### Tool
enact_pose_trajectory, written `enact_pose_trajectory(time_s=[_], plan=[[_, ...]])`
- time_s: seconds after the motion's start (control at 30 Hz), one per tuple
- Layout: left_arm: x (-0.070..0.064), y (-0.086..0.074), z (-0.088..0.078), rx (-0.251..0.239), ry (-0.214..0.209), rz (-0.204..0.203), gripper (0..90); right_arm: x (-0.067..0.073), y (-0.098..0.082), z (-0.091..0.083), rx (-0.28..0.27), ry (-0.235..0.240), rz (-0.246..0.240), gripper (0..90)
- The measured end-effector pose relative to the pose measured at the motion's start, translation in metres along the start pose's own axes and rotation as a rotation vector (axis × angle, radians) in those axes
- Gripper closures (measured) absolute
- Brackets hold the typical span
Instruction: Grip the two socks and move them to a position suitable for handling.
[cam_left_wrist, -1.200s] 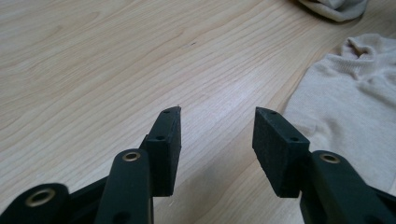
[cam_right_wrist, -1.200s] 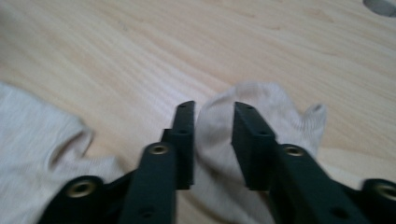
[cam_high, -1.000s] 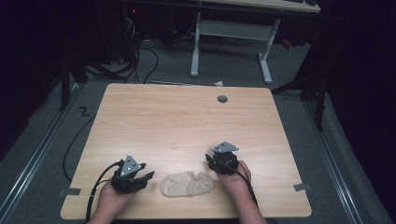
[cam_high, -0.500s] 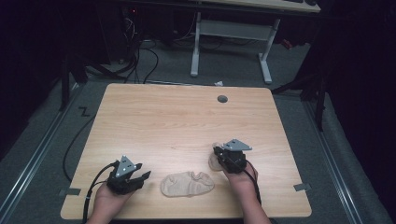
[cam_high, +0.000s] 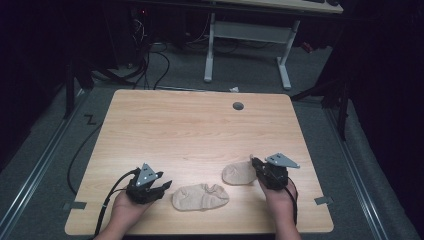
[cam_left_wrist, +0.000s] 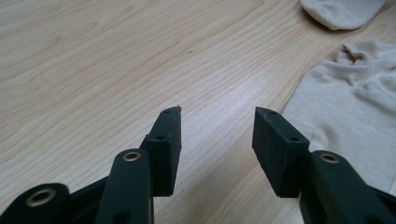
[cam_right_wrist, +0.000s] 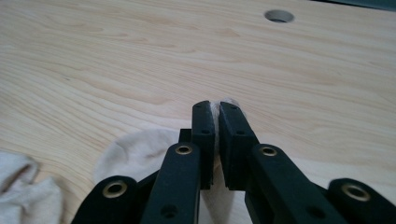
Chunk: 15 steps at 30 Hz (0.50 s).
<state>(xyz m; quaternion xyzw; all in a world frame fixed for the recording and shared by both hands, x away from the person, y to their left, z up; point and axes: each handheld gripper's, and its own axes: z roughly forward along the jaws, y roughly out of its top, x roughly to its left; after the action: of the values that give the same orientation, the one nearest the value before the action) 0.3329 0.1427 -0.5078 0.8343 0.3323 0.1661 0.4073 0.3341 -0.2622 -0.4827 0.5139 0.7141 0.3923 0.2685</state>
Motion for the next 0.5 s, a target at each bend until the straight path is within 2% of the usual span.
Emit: enact_pose_trajectory(time_s=[0.13,0.3,0.37,0.43,0.5], plan=[[-0.003,0.004,0.005,0.003,-0.013,0.015,52.6,-0.011,-0.007,-0.003,0.015,-0.037,0.022,80.8],[-0.005,0.006,0.007,0.001,-0.019,0.021,52.7,-0.023,-0.011,-0.015,0.006,-0.13,0.01,71.7],[-0.005,0.006,0.007,0.0,-0.019,0.02,52.7,-0.021,-0.011,-0.018,0.014,-0.126,-0.013,72.5],[-0.005,0.006,0.007,-0.002,-0.018,0.019,52.7,-0.018,-0.014,-0.015,0.061,-0.097,-0.052,79.9],[-0.005,0.006,0.006,-0.002,-0.018,0.019,52.7,-0.015,-0.021,-0.005,0.138,-0.042,-0.061,84.1]])
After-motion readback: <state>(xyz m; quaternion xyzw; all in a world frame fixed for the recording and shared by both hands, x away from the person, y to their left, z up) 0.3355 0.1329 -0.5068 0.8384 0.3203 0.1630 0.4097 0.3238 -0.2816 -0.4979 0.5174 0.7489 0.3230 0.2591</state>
